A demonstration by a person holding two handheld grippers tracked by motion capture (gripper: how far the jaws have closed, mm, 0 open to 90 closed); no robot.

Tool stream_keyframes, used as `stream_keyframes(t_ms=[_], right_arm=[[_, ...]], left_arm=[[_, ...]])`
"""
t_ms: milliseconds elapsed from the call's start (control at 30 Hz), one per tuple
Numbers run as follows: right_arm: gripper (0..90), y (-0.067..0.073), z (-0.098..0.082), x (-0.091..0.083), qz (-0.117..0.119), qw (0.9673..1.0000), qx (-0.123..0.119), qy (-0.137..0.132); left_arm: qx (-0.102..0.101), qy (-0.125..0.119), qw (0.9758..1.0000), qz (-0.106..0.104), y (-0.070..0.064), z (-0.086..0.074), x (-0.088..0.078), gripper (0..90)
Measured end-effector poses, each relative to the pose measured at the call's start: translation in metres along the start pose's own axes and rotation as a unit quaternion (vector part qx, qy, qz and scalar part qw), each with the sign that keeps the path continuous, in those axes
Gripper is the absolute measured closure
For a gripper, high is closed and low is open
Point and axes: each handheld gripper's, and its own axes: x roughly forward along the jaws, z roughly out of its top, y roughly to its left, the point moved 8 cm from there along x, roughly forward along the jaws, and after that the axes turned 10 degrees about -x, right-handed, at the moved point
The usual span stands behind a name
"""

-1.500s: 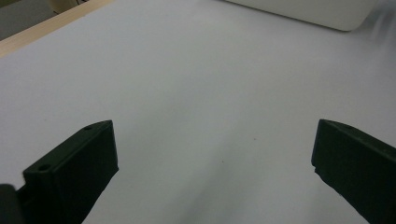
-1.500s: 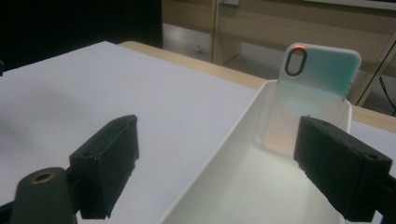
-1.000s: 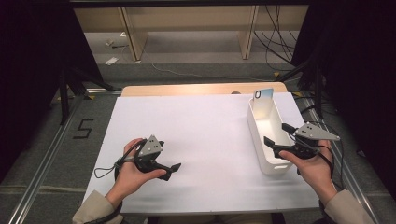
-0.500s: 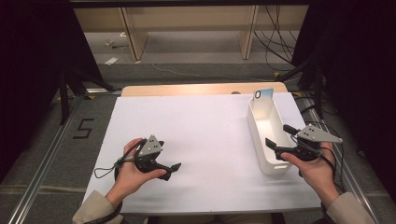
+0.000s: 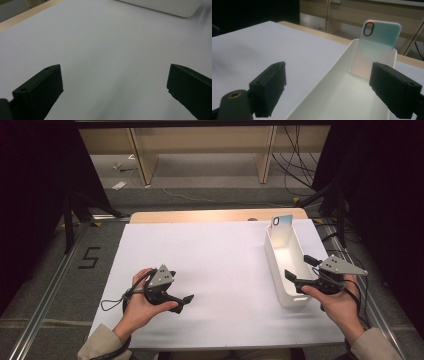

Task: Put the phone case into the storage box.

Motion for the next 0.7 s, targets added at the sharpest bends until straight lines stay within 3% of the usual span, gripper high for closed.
stream_keyframes(t_ms=[700], right_arm=[[14.7, -0.0002, 0.0003, -0.0010, 0.001, 1.0000, 0.002, -0.006]], left_arm=[[0.000, 0.000, 1.0000, -0.001, -0.0001, 0.0004, 0.0004, 0.0]])
